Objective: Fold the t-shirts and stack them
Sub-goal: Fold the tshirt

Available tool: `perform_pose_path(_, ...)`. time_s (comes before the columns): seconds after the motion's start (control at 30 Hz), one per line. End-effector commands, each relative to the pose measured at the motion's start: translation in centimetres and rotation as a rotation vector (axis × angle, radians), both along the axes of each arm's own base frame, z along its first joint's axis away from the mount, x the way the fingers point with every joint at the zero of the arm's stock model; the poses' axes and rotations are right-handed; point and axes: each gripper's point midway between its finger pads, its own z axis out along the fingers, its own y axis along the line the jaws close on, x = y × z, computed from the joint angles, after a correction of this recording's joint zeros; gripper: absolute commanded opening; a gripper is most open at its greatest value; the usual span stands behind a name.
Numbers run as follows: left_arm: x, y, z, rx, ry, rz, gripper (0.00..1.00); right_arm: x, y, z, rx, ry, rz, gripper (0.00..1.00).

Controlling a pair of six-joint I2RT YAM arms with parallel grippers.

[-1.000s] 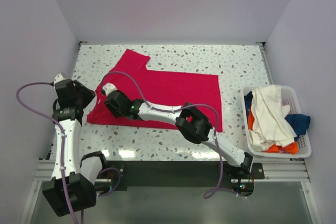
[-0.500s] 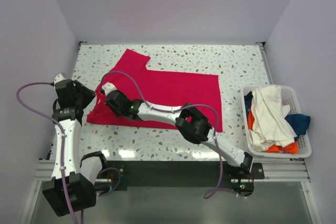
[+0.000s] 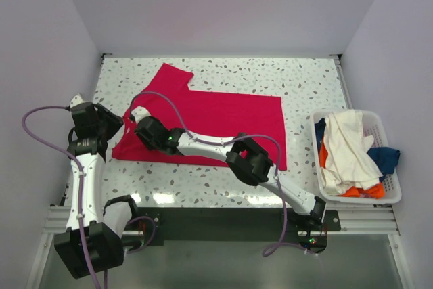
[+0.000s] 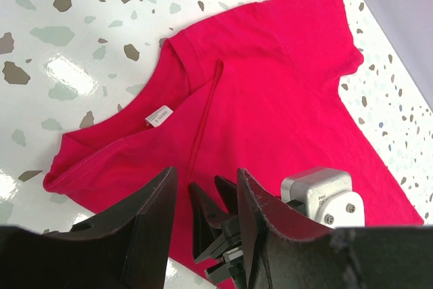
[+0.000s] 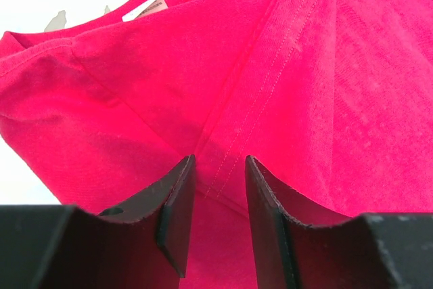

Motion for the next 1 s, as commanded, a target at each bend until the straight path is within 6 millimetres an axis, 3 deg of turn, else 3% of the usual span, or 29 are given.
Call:
perform_pose_path(0.0, 0.7, -0.1, 1.6, 0.016, -0.04, -0.022, 0.46, -0.5, 1.5, 1.5, 0.05, -0.025, 0.013, 0.4)
perform_pose_path(0.8, 0.8, 0.1, 0.4, 0.01, -0.016, -0.017, 0.47, -0.9, 0.9, -1.6, 0.004, 0.003, 0.001, 0.38)
perform_pose_path(0.97, 0.9, 0.1, 0.0, 0.009, -0.01, -0.014, 0.47, -0.7, 0.8, -0.8, 0.016, -0.009, -0.009, 0.32)
